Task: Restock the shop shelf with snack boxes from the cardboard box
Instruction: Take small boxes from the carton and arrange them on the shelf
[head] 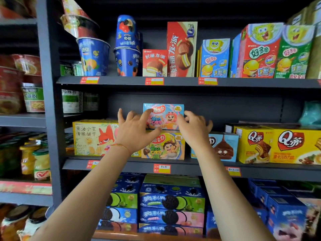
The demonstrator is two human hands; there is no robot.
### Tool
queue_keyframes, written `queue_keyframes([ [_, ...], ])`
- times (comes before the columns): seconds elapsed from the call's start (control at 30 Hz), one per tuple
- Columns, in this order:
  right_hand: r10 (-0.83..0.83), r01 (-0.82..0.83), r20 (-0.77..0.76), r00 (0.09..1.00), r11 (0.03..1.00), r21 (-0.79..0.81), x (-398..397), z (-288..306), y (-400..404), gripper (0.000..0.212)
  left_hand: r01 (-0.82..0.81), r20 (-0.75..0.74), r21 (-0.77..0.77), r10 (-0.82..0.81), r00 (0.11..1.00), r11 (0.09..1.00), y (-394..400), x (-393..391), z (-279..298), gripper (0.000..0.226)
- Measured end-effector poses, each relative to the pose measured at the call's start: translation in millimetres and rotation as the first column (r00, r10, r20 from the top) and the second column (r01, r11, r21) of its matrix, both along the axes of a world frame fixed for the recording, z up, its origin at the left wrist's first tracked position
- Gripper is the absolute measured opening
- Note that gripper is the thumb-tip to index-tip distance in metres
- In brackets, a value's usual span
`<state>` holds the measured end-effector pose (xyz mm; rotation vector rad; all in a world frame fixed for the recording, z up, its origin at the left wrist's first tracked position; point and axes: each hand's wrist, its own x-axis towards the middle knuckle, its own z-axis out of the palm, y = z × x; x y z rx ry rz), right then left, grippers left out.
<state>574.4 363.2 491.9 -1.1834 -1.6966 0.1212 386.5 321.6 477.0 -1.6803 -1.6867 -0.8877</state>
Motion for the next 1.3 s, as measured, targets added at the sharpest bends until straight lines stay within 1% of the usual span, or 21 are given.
queue_keyframes([
  [0.27, 0.009, -0.009, 0.003, 1.0, 1.0, 0.007, 0.2, 0.1, 0.1, 0.044, -0.021, 0.018, -0.026, 0.022, 1.0, 0.999, 0.6, 1.8, -1.4, 0.075],
  [0.47, 0.01, -0.013, 0.055, 0.998, 0.999, 0.04, 2.0, -6.2, -4.1, 0.041, -0.068, 0.001, -0.013, 0.068, 0.998, 0.998, -0.6, 5.3, -3.8, 0.074],
  [0.67, -0.017, 0.013, 0.068, 0.998, 0.998, 0.058, 5.8, -8.7, -4.2, 0.058, -0.083, 0.007, -0.011, 0.083, 0.996, 0.996, -5.6, 7.2, -2.9, 0.075],
  [0.73, -0.037, 0.031, 0.064, 0.997, 0.995, 0.097, 7.3, -9.3, -11.5, 0.061, -0.075, 0.015, 0.027, 0.075, 0.997, 0.997, -11.1, 9.4, -3.2, 0.073],
  [0.77, -0.036, 0.03, 0.039, 0.999, 0.989, 0.147, 7.3, -10.2, -18.0, 0.059, -0.058, 0.028, 0.076, 0.056, 0.998, 0.995, -15.1, 10.7, -4.1, 0.069],
  [0.83, 0.025, -0.007, -0.052, 0.998, 0.949, 0.316, 4.0, -13.6, -36.3, 0.05, 0.003, 0.069, 0.25, -0.02, 0.997, 0.968, -27.8, 13.4, -8.7, 0.057],
  [0.9, 0.191, -0.114, -0.121, 0.974, 0.877, 0.467, -4.9, -21.1, -57.4, 0.041, 0.056, 0.116, 0.409, -0.113, 0.987, 0.911, -46.9, 13.9, -19.1, 0.045],
  [0.93, 0.303, -0.202, -0.124, 0.945, 0.838, 0.507, -11.7, -28.0, -66.0, 0.037, 0.076, 0.152, 0.436, -0.156, 0.976, 0.897, -57.2, 11.3, -28.3, 0.04],
  [0.97, 0.414, -0.303, -0.116, 0.903, 0.803, 0.514, -20.6, -36.8, -72.0, 0.032, 0.093, 0.195, 0.438, -0.195, 0.961, 0.894, -67.8, 7.0, -40.0, 0.037],
  [1.03, 0.588, -0.496, -0.105, 0.802, 0.753, 0.433, -44.4, -60.2, -79.4, 0.023, 0.09, 0.29, 0.406, -0.222, 0.931, 0.909, -88.7, -10.4, -71.3, 0.031],
  [1.07, 0.644, -0.575, -0.105, 0.757, 0.734, 0.361, -59.2, -75.7, -80.9, 0.019, 0.059, 0.341, 0.369, -0.194, 0.92, 0.928, -98.6, -22.7, -91.3, 0.029],
  [1.13, 0.709, -0.689, -0.107, 0.697, 0.704, 0.174, -94.1, -116.9, -81.4, 0.011, -0.041, 0.445, 0.239, -0.072, 0.892, 0.97, -120.1, -51.8, -139.3, 0.027],
  [1.2, 0.742, -0.751, -0.128, 0.658, 0.659, -0.036, -137.0, -169.6, -84.8, 0.009, -0.136, 0.535, 0.079, 0.074, 0.842, 0.988, -149.3, -84.4, -192.4, 0.03],
  [1.27, 0.768, -0.775, -0.134, 0.626, 0.593, -0.219, -183.0, -228.9, -97.1, 0.009, -0.236, 0.612, -0.086, 0.238, 0.755, 0.968, -186.0, -117.6, -248.3, 0.026],
  [1.3, 0.787, -0.778, -0.123, 0.604, 0.55, -0.304, -205.6, -257.2, -107.6, 0.009, -0.278, 0.65, -0.172, 0.321, 0.689, 0.945, -206.1, -133.3, -276.4, 0.024],
])
